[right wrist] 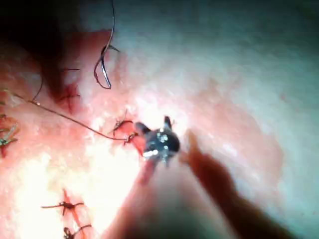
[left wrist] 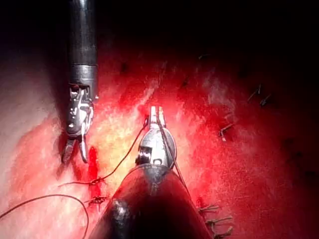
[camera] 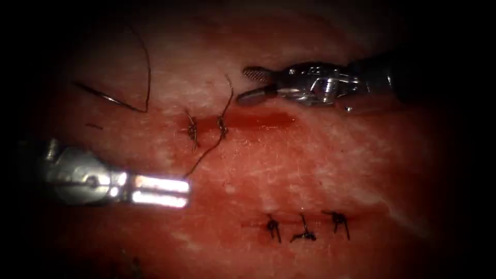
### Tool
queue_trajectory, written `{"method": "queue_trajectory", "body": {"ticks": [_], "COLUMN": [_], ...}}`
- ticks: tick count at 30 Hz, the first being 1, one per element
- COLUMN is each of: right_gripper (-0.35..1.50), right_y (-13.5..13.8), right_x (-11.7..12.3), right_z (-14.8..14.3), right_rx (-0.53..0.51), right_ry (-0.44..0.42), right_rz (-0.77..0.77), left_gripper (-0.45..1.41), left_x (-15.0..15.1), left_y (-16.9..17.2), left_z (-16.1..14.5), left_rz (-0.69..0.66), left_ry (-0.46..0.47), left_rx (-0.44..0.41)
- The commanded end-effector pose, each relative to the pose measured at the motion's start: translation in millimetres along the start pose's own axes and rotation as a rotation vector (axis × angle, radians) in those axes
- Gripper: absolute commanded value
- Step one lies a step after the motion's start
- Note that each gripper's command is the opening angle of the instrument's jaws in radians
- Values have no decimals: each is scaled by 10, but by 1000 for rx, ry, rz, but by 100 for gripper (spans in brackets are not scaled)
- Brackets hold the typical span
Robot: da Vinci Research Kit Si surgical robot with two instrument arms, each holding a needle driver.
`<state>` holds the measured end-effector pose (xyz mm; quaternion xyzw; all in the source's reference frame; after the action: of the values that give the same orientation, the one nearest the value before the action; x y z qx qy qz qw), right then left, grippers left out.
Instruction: Wound Closure
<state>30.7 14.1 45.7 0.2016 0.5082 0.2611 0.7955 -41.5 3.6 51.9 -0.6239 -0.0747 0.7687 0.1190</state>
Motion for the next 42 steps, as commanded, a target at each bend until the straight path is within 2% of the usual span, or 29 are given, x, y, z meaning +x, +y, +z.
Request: {"method": "queue_trajectory", "body": {"ticks": [1, 7, 9, 10, 15, 21, 25, 32, 38, 39, 42], "right_gripper": [66, 25, -1, -6, -10, -16, -30, -28, -23, -28, -28], "right_y": [-17, -43, -48, -49, -55, -57, -60, -71, -74, -78, -85], "right_x": [-3, 14, 19, 20, 17, 13, 10, 1, 10, 10, 9], "right_z": [18, 61, 76, 82, 103, 99, 103, 122, 146, 146, 142], "right_rx": [19, 50, 62, 64, 87, 108, 120, 126, 117, 130, 145], "right_ry": [11, 48, 65, 68, 69, 80, 95, 103, 155, 158, 178], "right_rz": [-2, -23, -29, -31, -56, -67, -71, -86, -82, -85, -89], "left_gripper": [-45, -45, -45, -45, -45, -45, -45, -45, -45, -45, -45], "left_x": [-4, -10, -14, -16, -26, -51, -65, -71, -64, -65, -72], "left_y": [-1, -17, -23, -26, -53, -98, -120, -139, -158, -164, -174], "left_z": [6, 13, 15, 16, 16, 15, 16, 21, 25, 25, 25], "left_rz": [1, -2, -1, -1, 6, 28, 29, 22, -1, -2, 0], "left_ry": [0, 2, -10, -14, -18, -19, -10, 71, 119, 122, 125], "left_rx": [-2, -31, -45, -49, -62, -69, -82, -80, -63, -66, -65]}}
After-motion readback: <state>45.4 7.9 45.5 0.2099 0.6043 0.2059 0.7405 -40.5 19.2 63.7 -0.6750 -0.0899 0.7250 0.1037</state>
